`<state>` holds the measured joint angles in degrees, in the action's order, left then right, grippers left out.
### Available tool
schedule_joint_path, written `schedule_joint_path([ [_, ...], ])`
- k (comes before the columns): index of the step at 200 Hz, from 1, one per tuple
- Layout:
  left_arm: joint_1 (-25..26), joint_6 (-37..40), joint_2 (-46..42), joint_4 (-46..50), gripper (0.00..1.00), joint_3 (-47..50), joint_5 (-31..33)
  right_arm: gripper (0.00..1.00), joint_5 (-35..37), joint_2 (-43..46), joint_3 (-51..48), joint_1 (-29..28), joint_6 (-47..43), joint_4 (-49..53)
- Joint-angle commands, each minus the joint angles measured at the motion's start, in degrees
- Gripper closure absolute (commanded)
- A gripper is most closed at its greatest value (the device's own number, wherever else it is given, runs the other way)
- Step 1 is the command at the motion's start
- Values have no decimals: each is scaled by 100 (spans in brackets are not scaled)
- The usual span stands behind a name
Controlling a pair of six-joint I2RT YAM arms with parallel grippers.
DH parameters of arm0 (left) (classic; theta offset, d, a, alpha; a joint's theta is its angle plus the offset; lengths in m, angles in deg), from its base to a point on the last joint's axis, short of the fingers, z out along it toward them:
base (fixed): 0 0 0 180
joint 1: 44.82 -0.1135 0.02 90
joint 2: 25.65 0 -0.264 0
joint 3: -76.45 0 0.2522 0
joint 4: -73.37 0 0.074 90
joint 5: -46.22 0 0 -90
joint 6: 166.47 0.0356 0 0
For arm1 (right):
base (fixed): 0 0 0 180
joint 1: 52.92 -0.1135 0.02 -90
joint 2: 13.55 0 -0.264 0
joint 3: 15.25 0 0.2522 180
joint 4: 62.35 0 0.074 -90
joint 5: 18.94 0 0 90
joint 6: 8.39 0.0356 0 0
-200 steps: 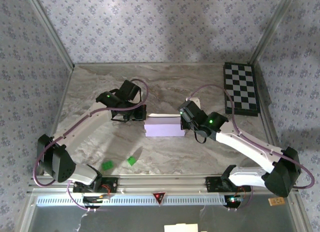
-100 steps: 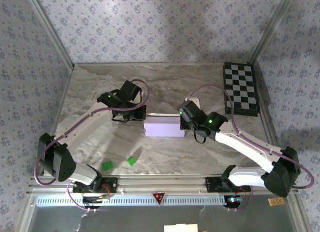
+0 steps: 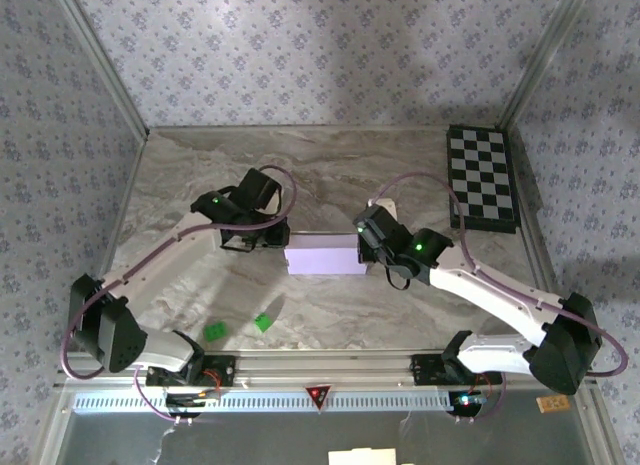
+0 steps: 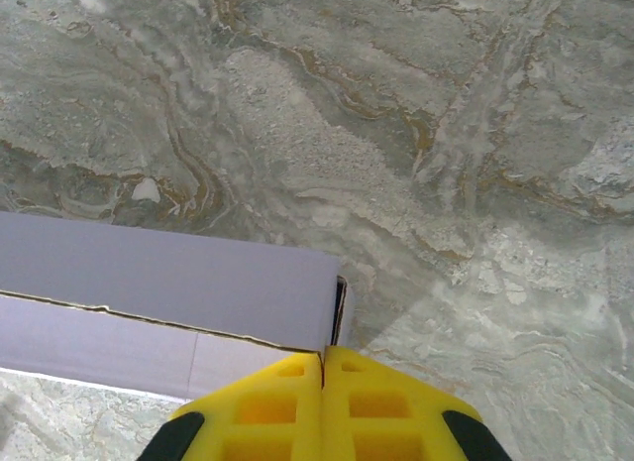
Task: Fold the paper box
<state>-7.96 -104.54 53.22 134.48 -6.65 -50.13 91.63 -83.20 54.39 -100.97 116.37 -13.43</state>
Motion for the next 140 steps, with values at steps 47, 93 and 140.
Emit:
schedule_joint_path([
  [47, -45, -532, -856, -234, 58, 17, 234, 100, -19, 65, -244, -91, 280, 185],
  [93, -125, -585, -564, -317, 51, 9, 37, 100, -9, 65, -187, -108, 262, 226],
  [140, -212, -619, -275, -678, 52, 52, -101, 100, 34, 100, -173, -122, 258, 282],
])
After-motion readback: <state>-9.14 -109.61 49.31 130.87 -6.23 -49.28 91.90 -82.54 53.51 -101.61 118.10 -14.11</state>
